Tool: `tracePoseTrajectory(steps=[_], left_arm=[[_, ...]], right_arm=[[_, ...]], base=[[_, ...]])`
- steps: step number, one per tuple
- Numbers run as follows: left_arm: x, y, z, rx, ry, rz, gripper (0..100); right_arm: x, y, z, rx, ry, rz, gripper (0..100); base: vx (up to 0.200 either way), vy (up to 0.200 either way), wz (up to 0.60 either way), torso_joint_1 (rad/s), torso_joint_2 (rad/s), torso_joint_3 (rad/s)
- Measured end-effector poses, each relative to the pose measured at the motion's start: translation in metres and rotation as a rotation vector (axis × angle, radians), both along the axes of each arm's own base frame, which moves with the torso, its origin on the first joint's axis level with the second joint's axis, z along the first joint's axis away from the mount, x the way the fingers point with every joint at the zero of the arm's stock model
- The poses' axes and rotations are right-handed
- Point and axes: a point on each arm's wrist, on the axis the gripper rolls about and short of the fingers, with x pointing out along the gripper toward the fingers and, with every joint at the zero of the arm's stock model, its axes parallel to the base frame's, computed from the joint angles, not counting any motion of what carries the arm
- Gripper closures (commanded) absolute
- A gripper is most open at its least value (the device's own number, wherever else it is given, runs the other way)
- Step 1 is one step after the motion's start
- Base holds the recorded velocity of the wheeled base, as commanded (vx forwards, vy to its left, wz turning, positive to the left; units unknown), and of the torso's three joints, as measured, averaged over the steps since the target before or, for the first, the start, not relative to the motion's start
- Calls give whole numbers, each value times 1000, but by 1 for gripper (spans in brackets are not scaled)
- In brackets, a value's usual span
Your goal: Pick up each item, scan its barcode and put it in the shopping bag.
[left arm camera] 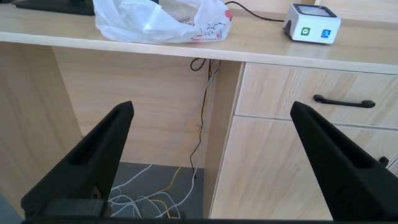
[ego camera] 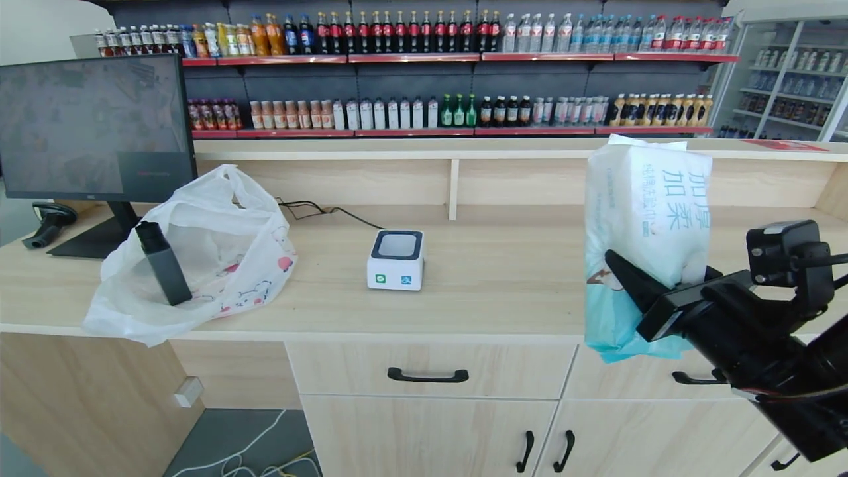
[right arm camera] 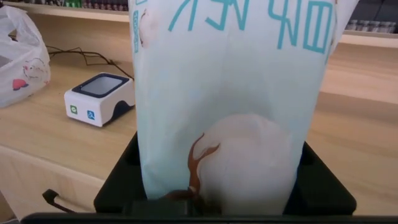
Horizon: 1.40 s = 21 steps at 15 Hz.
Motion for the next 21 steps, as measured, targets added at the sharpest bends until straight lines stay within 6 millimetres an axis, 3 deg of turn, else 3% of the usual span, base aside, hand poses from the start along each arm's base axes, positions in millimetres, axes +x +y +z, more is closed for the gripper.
tracePoseTrajectory(steps=[18,21], left_arm=[[0,0,0,-7,0,0,0],[0,0,0,-5,0,0,0]], right_arm=[[5,2,0,0,-1,0,100],[4,4,-1,-3,4,6,100]], base=[[0,200,0,3,1,2],[0,0,0,0,0,0]])
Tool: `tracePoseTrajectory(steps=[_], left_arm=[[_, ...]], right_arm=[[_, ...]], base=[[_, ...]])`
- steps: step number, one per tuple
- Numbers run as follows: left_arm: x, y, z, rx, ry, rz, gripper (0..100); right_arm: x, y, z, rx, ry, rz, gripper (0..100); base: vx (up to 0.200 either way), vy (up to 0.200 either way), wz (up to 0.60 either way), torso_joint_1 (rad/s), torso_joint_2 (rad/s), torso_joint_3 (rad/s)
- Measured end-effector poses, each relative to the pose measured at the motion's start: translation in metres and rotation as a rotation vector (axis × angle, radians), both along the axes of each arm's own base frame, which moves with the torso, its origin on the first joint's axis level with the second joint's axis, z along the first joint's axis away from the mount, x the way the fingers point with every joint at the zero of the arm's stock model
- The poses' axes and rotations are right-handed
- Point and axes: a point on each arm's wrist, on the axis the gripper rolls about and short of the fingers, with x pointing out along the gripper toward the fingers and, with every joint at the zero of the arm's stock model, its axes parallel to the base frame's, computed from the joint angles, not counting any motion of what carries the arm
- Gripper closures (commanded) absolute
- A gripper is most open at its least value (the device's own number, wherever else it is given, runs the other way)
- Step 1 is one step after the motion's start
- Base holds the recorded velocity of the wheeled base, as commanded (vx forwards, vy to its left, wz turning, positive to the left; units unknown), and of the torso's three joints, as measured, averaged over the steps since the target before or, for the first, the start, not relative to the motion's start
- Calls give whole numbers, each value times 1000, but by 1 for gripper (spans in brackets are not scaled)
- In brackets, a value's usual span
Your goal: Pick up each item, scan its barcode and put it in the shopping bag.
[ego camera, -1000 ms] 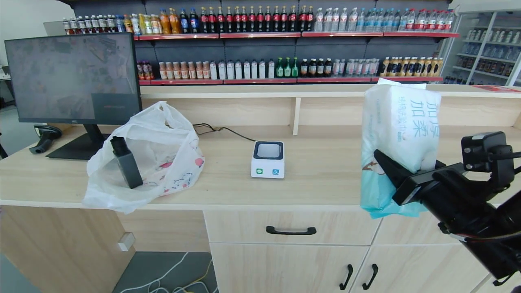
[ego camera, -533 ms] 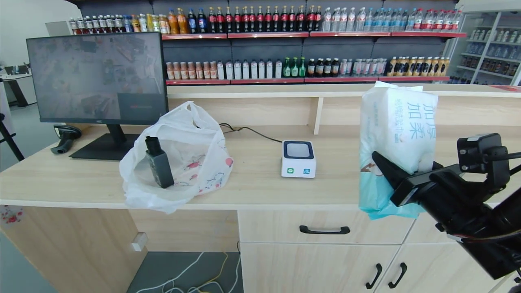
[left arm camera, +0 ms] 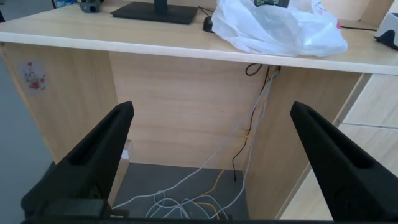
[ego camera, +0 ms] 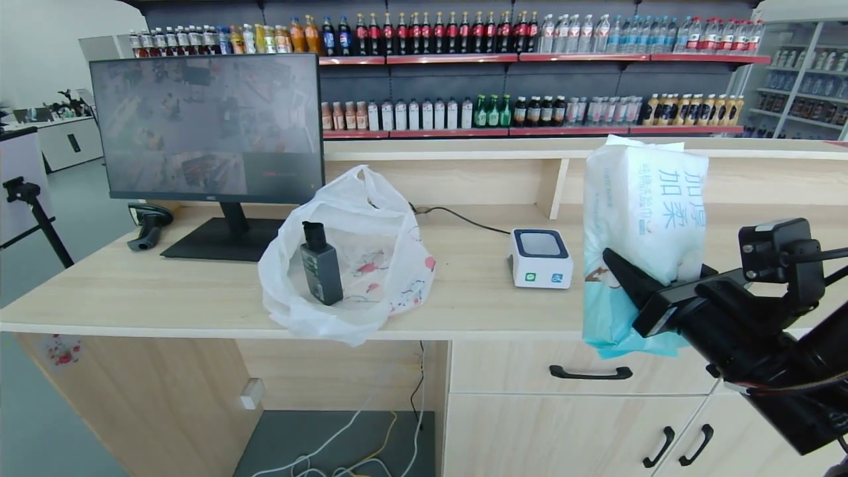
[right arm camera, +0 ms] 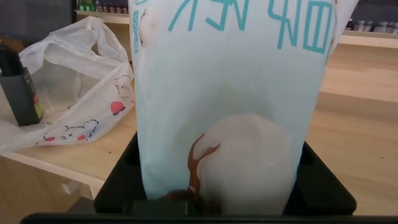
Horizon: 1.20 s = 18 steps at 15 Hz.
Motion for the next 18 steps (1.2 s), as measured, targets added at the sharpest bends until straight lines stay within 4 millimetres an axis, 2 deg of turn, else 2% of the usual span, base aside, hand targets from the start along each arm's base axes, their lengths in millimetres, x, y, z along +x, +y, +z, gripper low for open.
tracePoseTrajectory(steps=[3,11,18], left_arm=[[0,0,0,1,0,0,0],[0,0,0,0,0,0,0],[0,0,0,0,0,0,0]], right_arm=[[-3,9,-2,-5,10,39,100],[3,19,-22,-42,84,66,100],[15,24,-30,-52,107,63,100]], base=[[0,0,0,0,0,0],[200,0,0,2,-2,3],[0,0,0,0,0,0]])
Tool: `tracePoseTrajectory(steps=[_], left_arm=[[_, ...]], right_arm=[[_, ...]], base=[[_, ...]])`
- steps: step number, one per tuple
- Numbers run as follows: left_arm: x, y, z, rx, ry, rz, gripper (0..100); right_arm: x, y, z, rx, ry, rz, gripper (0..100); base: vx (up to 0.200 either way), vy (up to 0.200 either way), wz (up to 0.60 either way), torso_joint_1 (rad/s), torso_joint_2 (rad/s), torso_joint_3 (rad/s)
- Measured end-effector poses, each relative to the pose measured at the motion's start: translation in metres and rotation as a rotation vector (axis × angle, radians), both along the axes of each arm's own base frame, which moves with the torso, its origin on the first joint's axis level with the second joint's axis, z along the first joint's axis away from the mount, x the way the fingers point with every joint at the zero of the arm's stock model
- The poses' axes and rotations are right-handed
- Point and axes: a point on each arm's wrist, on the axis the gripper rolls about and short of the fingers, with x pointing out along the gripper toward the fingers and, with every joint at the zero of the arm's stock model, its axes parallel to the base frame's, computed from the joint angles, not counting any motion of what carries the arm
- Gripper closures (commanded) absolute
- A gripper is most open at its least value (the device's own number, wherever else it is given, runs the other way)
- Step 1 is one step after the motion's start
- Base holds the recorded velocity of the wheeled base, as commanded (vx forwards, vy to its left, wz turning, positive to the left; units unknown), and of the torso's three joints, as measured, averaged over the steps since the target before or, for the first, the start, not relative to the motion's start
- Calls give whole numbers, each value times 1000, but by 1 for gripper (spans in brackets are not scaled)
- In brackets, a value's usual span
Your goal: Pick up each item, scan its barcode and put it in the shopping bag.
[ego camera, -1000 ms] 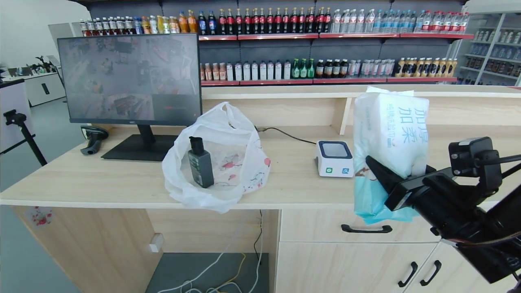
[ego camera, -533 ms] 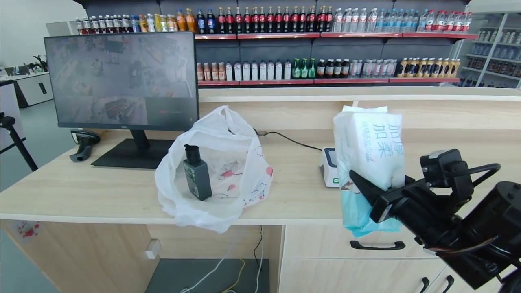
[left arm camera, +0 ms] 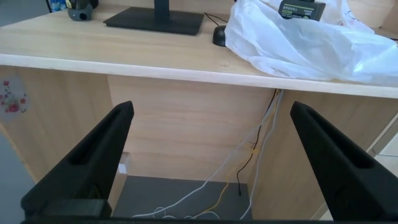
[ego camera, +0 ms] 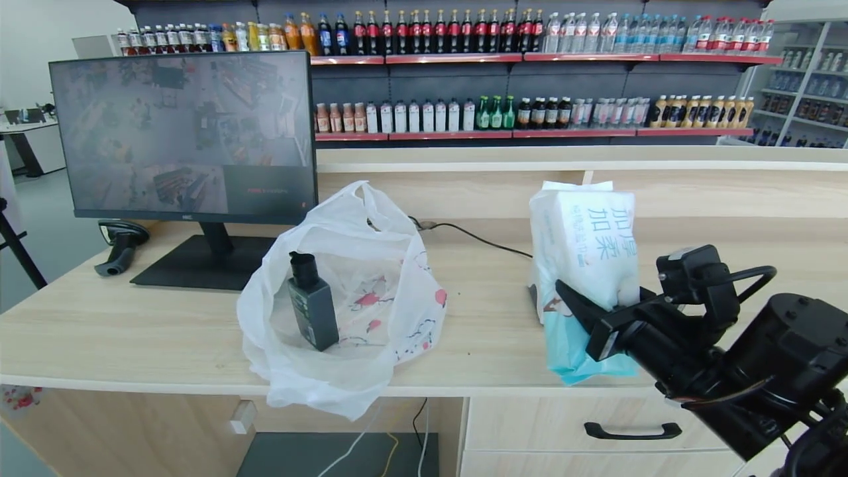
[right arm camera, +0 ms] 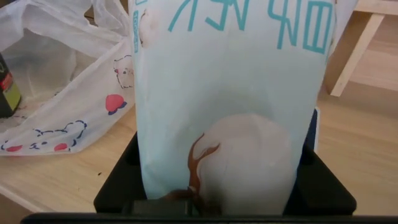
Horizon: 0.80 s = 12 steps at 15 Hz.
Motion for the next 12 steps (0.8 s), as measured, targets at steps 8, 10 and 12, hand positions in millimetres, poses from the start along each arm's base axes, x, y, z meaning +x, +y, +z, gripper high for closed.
tracePoseTrajectory(steps=[8,10,12], left_arm=[[0,0,0,0,0,0,0],[0,0,0,0,0,0,0],[0,0,0,-1,0,0,0]], right_arm=[[21,-15,-22,-37,75,-87,100],[22,-15,-25,-42,85,-89,100],[24,-14,-27,-41,90,-90,100]], base=[[0,0,0,0,0,0],[0,0,0,0,0,0],[0,0,0,0,0,0]])
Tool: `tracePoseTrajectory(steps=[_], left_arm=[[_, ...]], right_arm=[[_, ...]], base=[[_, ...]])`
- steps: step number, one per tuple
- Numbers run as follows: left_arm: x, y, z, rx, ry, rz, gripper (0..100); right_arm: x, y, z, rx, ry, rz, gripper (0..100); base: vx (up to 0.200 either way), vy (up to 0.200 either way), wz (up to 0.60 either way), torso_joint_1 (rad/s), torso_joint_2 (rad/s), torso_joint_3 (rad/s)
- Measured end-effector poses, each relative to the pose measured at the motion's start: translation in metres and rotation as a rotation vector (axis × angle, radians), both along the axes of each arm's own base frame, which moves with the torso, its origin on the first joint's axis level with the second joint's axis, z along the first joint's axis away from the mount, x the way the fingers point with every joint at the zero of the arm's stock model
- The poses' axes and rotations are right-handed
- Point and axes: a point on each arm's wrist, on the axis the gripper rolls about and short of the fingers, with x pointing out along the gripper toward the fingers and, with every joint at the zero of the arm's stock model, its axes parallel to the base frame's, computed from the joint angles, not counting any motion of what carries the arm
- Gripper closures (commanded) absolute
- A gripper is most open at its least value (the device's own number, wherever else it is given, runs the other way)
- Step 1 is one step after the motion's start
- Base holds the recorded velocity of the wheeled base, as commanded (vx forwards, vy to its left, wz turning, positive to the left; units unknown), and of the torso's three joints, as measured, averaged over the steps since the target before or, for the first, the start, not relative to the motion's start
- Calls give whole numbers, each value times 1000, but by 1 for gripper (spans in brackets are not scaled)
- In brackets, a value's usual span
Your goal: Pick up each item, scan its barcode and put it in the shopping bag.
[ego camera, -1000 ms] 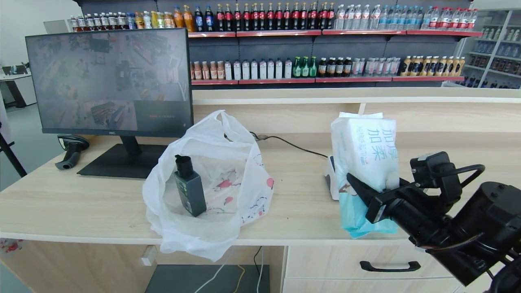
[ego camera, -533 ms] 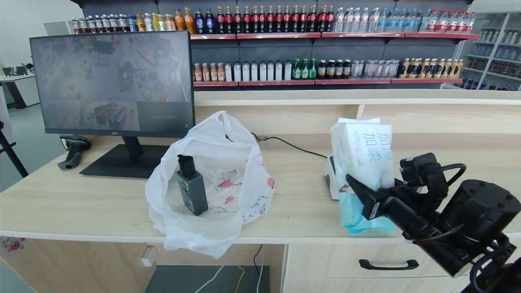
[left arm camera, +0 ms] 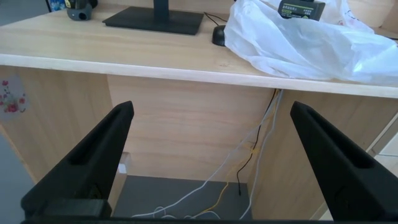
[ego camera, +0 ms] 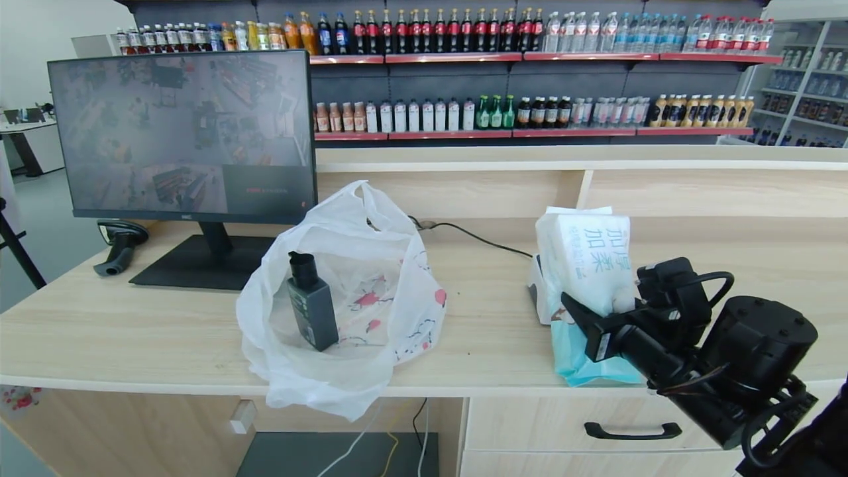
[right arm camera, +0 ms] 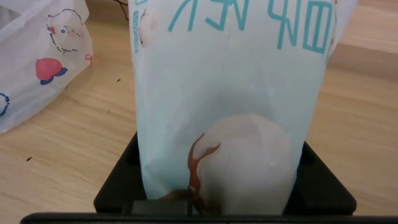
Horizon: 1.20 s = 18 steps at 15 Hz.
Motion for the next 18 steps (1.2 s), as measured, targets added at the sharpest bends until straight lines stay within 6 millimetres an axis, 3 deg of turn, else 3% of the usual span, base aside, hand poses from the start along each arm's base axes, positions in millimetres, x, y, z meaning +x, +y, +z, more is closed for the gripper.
tracePoseTrajectory(steps=[18], left_arm=[[0,0,0,-2,-2,0,0]], right_arm=[[8,-5,-5,-3,17,-29,100]], base=[[0,0,0,0,0,0]])
